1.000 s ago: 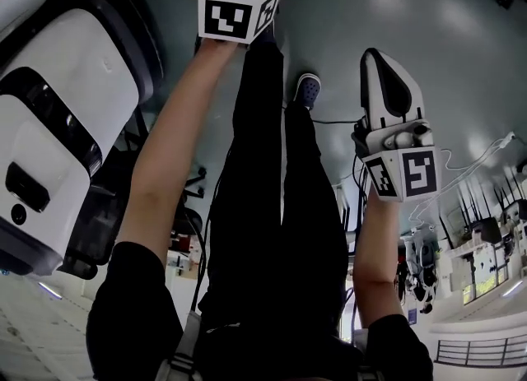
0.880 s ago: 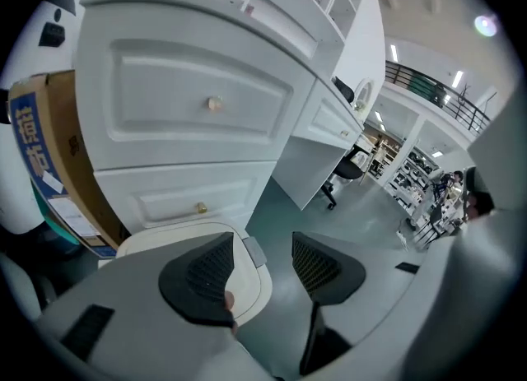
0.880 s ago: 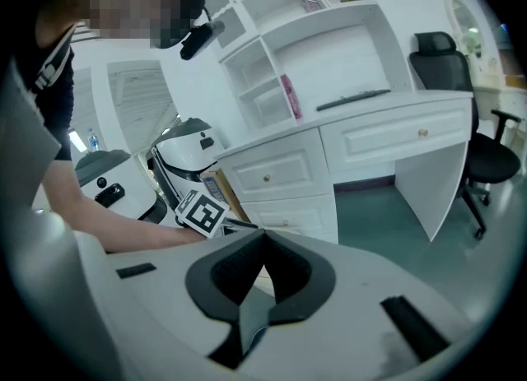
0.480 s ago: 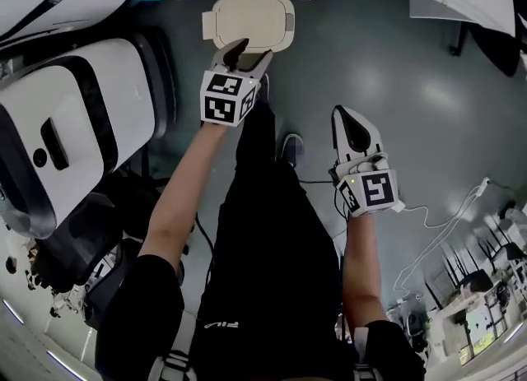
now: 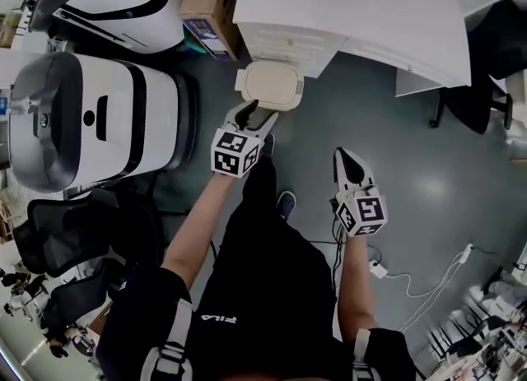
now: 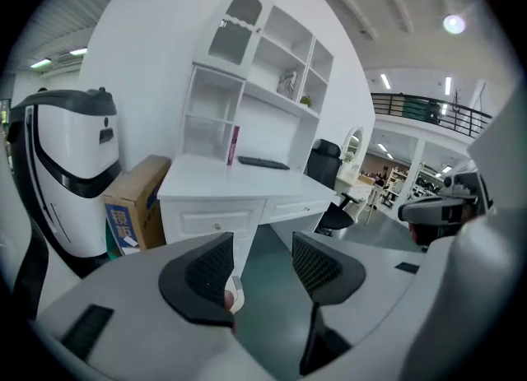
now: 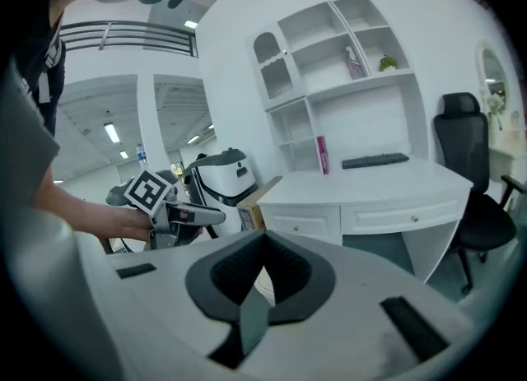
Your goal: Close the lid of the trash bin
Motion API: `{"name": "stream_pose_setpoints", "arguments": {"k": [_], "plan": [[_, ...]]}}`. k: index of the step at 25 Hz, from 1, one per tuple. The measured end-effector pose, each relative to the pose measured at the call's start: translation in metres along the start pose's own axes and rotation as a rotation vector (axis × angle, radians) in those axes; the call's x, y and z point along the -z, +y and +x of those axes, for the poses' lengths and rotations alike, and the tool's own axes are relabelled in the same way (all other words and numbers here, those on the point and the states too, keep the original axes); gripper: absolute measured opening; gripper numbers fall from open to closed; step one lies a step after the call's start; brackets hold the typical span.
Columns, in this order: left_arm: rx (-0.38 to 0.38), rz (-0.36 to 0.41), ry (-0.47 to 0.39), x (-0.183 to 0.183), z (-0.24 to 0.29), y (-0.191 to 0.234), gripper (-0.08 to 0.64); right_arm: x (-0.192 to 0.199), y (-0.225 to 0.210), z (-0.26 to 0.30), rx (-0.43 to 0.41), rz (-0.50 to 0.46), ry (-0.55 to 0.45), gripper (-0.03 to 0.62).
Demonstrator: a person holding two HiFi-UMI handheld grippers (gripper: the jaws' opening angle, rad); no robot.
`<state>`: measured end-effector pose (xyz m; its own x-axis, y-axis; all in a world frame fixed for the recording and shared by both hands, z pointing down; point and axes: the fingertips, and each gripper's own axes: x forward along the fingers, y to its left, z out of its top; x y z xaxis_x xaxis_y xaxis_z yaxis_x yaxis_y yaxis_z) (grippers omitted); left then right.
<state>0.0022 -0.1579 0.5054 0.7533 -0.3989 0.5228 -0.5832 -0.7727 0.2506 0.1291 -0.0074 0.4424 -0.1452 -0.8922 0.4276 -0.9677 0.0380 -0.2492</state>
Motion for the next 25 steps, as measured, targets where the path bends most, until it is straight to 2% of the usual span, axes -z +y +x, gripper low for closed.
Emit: {"name": "stream_pose_setpoints", "arguments": {"k": [7,13,19,22,25], "plan": [[-0.026,0.067,-0.127,-0.040,-0.120,-0.046,0.229,-0.014,0.049,-0.059,-0.039,0.020,-0.064,0.002],[-0.059,0.051,-0.228,-0.044,-0.204,-0.092,0.229,-0.015,0.070,-0.105,-0.057,0.011,-0.094,0.003],[-0.091,0.081,-0.293,-0.048,-0.246,-0.130,0.229,-0.018,0.069,-0.141,-0.078,-0.013,-0.129,0.003],[-0.113,0.085,-0.319,-0.047,-0.268,-0.128,0.229,-0.016,0.081,-0.147,-0.088,-0.015,-0.146,0.002],[-0.131,0.047,-0.349,-0.041,-0.293,-0.123,0.229,-0.010,0.098,-0.151,-0.117,-0.001,-0.152,0.002]]}}
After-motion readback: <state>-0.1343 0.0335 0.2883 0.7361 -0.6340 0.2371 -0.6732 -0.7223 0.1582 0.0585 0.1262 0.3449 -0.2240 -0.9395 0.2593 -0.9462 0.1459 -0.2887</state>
